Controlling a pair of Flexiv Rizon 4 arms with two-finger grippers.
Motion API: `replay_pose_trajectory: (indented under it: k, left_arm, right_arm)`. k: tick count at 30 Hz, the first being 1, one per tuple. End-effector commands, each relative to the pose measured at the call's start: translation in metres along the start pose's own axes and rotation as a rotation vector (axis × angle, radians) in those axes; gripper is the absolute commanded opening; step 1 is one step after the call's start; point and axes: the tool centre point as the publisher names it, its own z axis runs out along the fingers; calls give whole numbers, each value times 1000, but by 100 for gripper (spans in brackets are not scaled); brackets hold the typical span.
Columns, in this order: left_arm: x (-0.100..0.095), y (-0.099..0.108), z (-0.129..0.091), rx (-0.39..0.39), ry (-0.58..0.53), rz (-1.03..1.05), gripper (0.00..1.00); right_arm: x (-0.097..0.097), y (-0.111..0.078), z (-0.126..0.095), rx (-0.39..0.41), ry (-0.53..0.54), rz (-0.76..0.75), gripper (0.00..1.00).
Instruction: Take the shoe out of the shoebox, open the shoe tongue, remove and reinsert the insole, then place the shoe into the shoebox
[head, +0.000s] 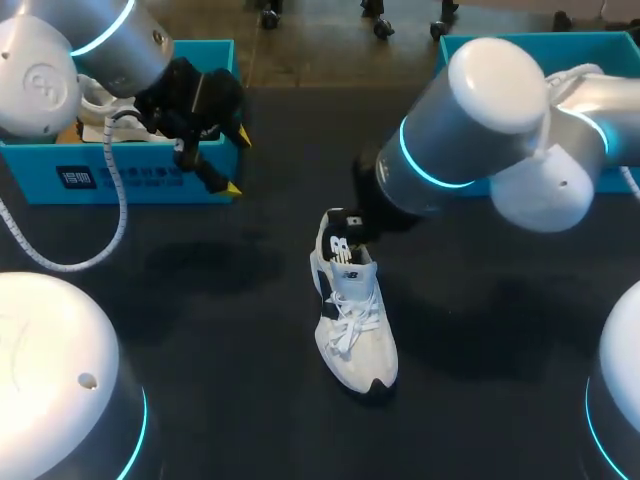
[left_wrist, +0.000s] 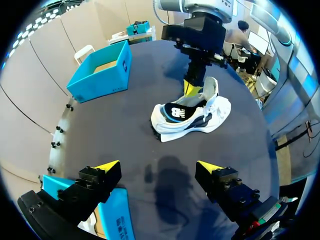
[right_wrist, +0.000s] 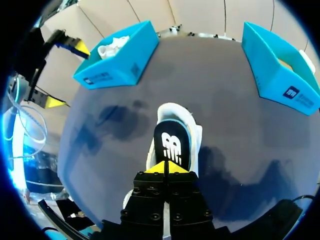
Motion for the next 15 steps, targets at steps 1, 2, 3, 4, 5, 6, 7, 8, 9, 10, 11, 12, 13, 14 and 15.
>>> replay_pose_trajectory:
  k: [1, 2, 3, 4, 5, 6, 7, 8, 9, 10, 11, 12, 13, 14, 15]
  left_arm:
    - [0, 0, -1, -4, 1, 0, 100]
    - [0, 0, -1, -4, 1, 0, 100]
    - [0, 0, -1, -4, 1, 0, 100]
    - [0, 0, -1, -4, 1, 0, 100]
    - [0, 0, -1, -4, 1, 0, 100]
    - [0, 0, -1, -4, 1, 0, 100]
    - [0, 0, -1, -4, 1, 0, 100]
    - [0, 0, -1, -4, 1, 0, 100]
    - [0, 0, -1, -4, 1, 0, 100]
    - [0, 0, -1, -4, 1, 0, 100]
    - [0, 0, -1, -4, 1, 0, 100]
    - [0, 0, -1, -4, 1, 0, 100]
    - [0, 0, -1, -4, 1, 0, 100]
    - [0, 0, -1, -4, 1, 0, 100]
    - [0, 0, -1, -4, 1, 0, 100]
  right_arm:
    - [7, 3, 1, 4, -17, -1, 0]
    - [7, 3, 1, 4, -17, -1, 0]
    - [7, 3, 1, 4, -17, -1, 0]
    - [7, 3, 1, 4, -17, -1, 0]
    - [7, 3, 1, 4, -17, -1, 0]
    - [7, 3, 1, 4, -17, -1, 0]
    - [7, 3, 1, 4, -17, -1, 0]
    - [7, 3, 1, 4, -17, -1, 0]
    - [7, 3, 1, 4, -17, -1, 0]
    - [7, 3, 1, 4, -17, -1, 0]
    - [7, 3, 1, 4, -17, -1, 0]
    - [7, 3, 1, 4, -17, -1, 0]
    - [7, 3, 1, 4, -17, -1, 0]
    - [6, 3, 4, 14, -36, -4, 0]
    - [4, 2, 8, 26, -63, -4, 0]
